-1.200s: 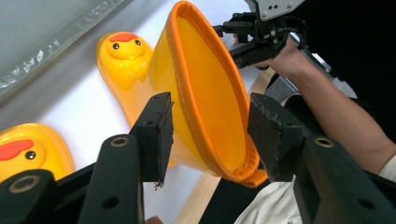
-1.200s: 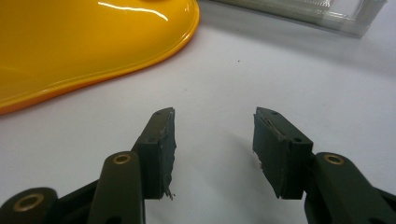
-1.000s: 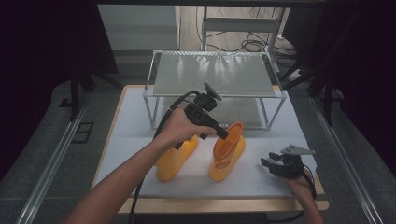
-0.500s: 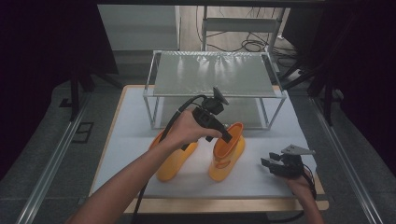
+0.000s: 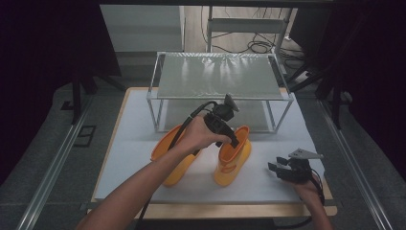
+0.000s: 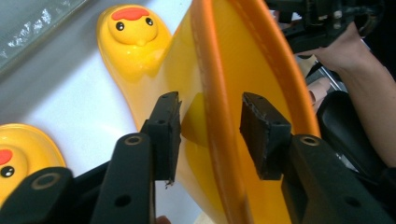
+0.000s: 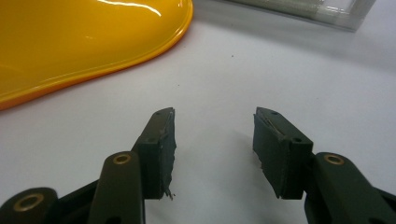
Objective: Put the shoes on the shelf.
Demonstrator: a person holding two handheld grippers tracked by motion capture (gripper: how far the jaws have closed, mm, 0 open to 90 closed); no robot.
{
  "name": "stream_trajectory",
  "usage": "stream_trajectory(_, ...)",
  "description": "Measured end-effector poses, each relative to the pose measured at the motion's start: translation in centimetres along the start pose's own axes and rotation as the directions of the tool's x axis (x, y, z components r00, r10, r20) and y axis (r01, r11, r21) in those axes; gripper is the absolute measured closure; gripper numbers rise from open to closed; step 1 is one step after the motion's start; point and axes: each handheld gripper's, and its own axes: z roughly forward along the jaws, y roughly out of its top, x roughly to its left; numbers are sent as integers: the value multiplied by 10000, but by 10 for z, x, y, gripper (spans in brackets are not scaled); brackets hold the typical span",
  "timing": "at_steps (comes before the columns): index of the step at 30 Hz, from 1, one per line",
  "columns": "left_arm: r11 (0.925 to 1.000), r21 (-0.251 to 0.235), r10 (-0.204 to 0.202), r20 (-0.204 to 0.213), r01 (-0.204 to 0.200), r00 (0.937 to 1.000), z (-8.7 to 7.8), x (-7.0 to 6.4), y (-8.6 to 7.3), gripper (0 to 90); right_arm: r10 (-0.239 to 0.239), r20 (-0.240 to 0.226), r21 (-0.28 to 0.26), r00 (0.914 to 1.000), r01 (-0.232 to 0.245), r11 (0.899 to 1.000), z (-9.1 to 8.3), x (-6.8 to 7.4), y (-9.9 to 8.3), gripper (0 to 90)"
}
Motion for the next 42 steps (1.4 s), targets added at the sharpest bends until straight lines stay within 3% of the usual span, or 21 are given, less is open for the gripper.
stream_trajectory(11, 9998, 40, 198, -752, -196, 9970, 11, -3, 0, 869, 30, 82, 44, 10000, -30, 10000, 1, -1, -1, 488)
stream_trajectory(19, 9996, -147, 233, -641, -243, 9977, 4, -2, -1, 874, 58, 126, 35, 9999, -58, 10000, 1, -2, -1, 488)
stream_trajectory(27, 9972, -443, 576, -578, -602, 9967, -22, -11, -9, 873, 127, 175, 10, 9998, -128, 9999, -1, -3, -1, 490)
stream_trajectory(36, 9953, -726, 576, -837, -637, 9948, -48, -4, -35, 873, 99, 173, 47, 9998, -100, 9999, 0, -3, -1, 490)
stream_trajectory(42, 9964, -654, 459, -1080, -532, 9931, -51, 9, -59, 872, 92, 190, 62, 9998, -93, 9999, 0, -2, -1, 490)
